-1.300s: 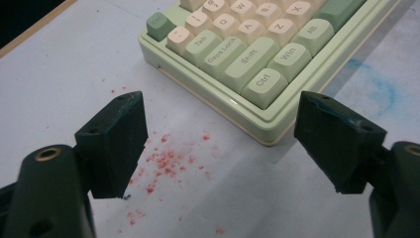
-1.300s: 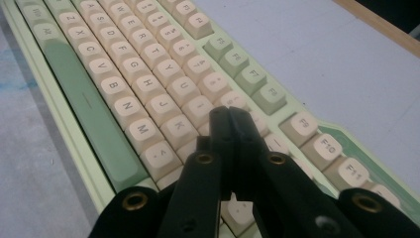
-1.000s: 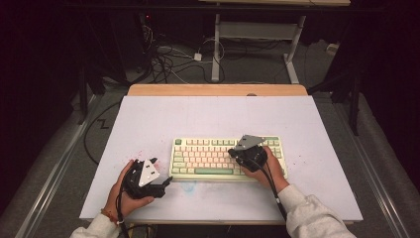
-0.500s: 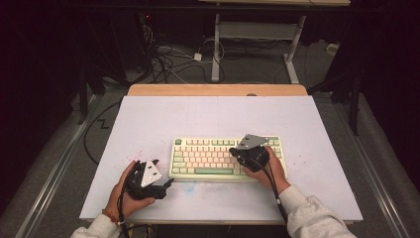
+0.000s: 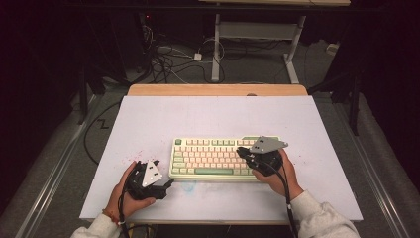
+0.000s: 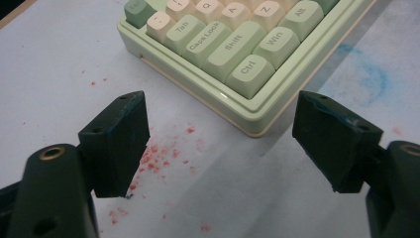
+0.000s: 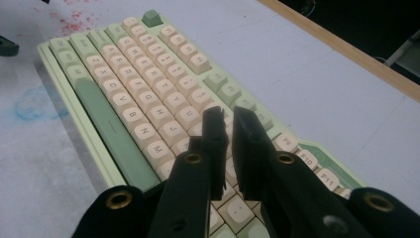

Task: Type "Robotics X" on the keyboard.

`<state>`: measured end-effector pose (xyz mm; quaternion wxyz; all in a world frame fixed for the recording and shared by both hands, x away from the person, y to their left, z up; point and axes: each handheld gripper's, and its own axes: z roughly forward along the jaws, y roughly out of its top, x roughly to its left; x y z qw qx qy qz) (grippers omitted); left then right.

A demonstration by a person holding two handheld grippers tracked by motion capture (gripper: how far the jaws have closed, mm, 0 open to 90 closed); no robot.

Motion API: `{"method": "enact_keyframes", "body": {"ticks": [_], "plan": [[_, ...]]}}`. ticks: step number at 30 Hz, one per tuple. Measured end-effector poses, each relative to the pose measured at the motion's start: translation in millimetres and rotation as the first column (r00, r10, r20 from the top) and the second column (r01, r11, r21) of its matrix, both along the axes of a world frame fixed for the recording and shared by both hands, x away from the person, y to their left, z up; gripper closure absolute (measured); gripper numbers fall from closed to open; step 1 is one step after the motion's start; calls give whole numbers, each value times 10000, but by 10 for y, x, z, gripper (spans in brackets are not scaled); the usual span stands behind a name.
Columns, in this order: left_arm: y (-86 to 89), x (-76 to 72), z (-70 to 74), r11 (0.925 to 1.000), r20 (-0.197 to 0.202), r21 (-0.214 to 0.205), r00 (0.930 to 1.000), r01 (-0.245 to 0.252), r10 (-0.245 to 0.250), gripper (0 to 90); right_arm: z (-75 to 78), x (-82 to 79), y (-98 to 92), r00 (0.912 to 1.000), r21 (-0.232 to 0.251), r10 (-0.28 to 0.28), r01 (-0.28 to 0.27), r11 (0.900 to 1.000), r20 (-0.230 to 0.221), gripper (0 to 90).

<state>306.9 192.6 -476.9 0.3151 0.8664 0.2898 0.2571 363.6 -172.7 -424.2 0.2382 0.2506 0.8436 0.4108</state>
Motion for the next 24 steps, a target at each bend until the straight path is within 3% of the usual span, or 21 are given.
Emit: {"method": "enact_keyframes", "body": {"ticks": [6,8,11,12,15,22,24], "plan": [[-3,1,-2,10000,-36,-4,10000,12,-12,210,43,-75,-122,9993,213,-213,206,9996,297,707],[-2,4,0,10000,-30,19,10000,3,-2,209,68,-120,-186,9977,380,-388,368,9986,550,570],[8,9,5,10000,-36,-7,10000,-12,12,209,81,-141,-231,9973,511,-471,442,9977,559,507],[11,8,8,10000,-7,-41,10000,-29,29,209,86,-174,-277,9960,658,-577,532,9964,679,440],[24,8,20,9999,41,-116,10000,-73,73,209,85,-225,-335,9928,744,-806,741,9945,885,350],[35,-4,54,9991,45,-317,9995,-297,299,255,76,-306,-457,9885,828,-1116,1034,9912,1019,272],[49,-5,70,9979,11,-606,9997,-225,226,255,51,-347,-515,9851,777,-1319,1238,9893,1099,255]]}}
